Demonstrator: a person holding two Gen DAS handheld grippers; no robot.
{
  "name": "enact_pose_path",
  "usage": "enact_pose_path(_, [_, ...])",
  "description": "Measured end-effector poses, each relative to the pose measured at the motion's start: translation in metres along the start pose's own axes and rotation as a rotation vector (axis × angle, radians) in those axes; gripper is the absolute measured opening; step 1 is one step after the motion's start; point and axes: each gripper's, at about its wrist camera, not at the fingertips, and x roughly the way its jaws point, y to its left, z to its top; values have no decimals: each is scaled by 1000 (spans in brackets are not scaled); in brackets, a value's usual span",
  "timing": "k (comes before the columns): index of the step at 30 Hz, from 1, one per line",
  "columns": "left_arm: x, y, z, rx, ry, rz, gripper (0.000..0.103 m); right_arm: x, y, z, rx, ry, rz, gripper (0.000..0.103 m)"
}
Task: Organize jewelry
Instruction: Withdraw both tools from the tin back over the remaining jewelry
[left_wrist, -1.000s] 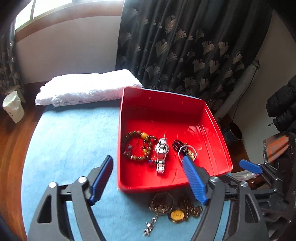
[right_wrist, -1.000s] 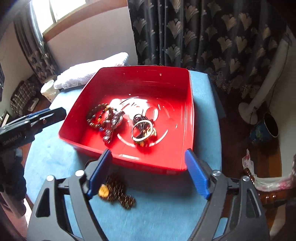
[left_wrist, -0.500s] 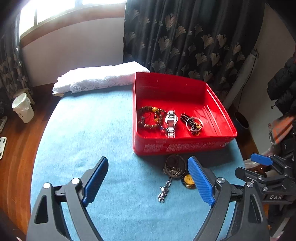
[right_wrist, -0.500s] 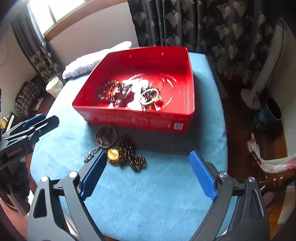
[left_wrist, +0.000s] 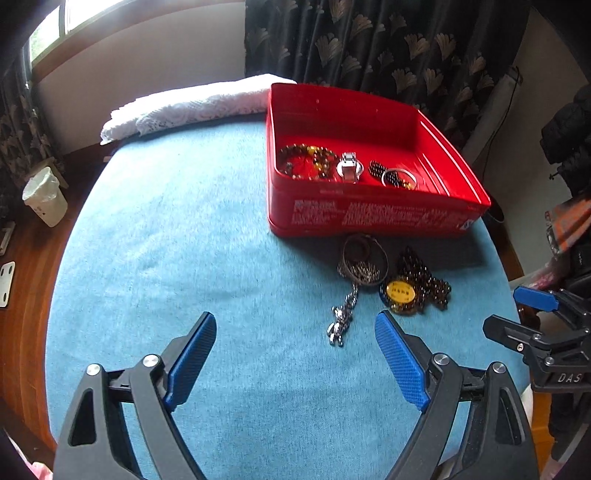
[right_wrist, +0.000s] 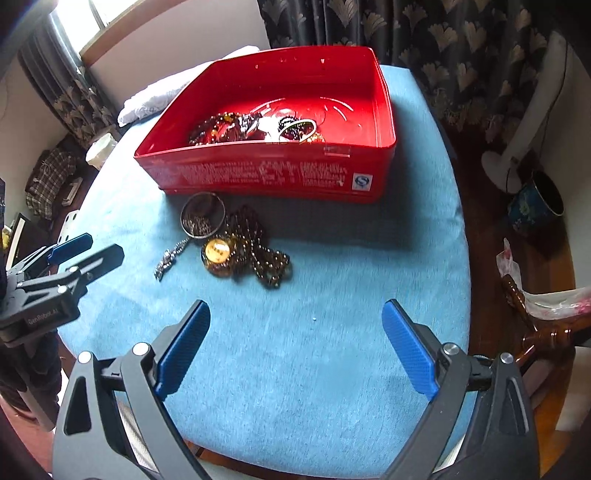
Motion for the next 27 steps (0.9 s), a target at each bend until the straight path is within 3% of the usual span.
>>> enact_pose_path(13, [35, -13, -5, 34, 65, -3, 85, 7, -12, 2, 19, 14, 12, 91])
enact_pose_path(17, [43, -13, -4, 40, 73, -4, 85, 13, -13, 4, 24, 27, 22, 82])
enact_pose_path(21, [48, -18, -3, 63, 73, 6, 84, 16, -14, 7, 28, 34, 27, 82])
enact_pose_path(27, [49, -23, 2, 91, 66, 19, 65, 17, -13, 11, 24, 28, 30, 81])
